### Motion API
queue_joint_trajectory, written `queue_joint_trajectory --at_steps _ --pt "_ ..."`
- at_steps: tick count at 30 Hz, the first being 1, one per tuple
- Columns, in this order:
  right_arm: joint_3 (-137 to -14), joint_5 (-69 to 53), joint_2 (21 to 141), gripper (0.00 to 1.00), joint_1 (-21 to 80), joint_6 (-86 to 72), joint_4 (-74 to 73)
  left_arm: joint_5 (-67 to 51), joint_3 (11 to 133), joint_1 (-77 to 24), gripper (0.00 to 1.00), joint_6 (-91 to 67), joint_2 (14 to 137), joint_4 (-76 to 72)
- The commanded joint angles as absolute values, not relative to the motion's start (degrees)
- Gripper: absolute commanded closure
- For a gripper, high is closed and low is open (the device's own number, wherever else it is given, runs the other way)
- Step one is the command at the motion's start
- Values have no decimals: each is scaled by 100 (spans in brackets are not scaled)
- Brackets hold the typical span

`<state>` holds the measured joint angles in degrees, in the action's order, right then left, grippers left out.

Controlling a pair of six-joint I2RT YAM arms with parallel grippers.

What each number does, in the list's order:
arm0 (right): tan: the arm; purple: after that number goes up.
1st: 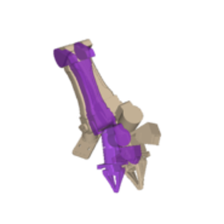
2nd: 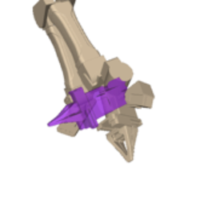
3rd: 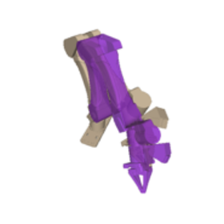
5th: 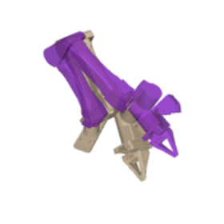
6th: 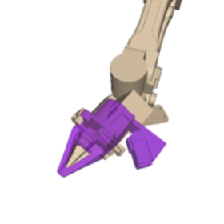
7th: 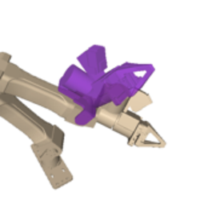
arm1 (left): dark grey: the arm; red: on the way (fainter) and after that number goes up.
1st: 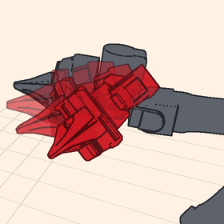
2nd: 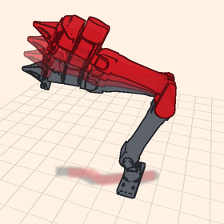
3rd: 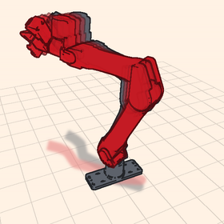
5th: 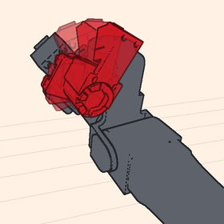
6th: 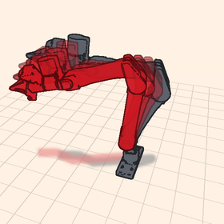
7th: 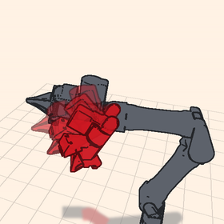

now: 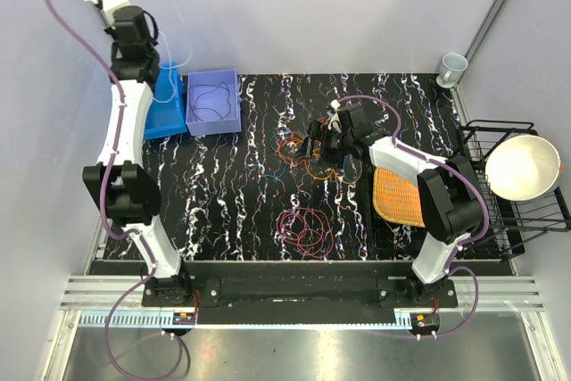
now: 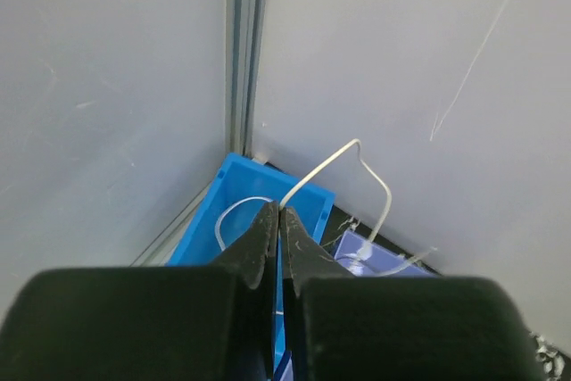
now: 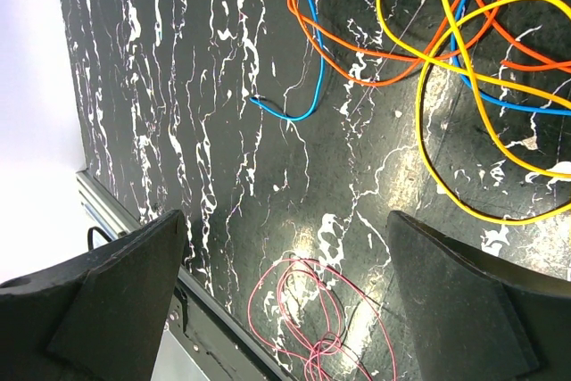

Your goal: Untangle the cables

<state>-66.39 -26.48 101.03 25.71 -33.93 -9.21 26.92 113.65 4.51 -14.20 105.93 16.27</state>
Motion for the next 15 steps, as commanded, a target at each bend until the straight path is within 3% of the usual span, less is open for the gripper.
queue_joint_trajectory --at_steps 1,8,15 --pt "-6724 -2751 10081 0 2558 -3419 -738 3778 11163 238 100 -695 10424 853" --pt "-6715 -2751 10072 0 2549 -3410 -738 4868 10723 -246 100 -150 10581 203" --pt "-6697 -2742 10037 0 2549 -3401 -738 4703 10433 -246 100 -404 10793 149"
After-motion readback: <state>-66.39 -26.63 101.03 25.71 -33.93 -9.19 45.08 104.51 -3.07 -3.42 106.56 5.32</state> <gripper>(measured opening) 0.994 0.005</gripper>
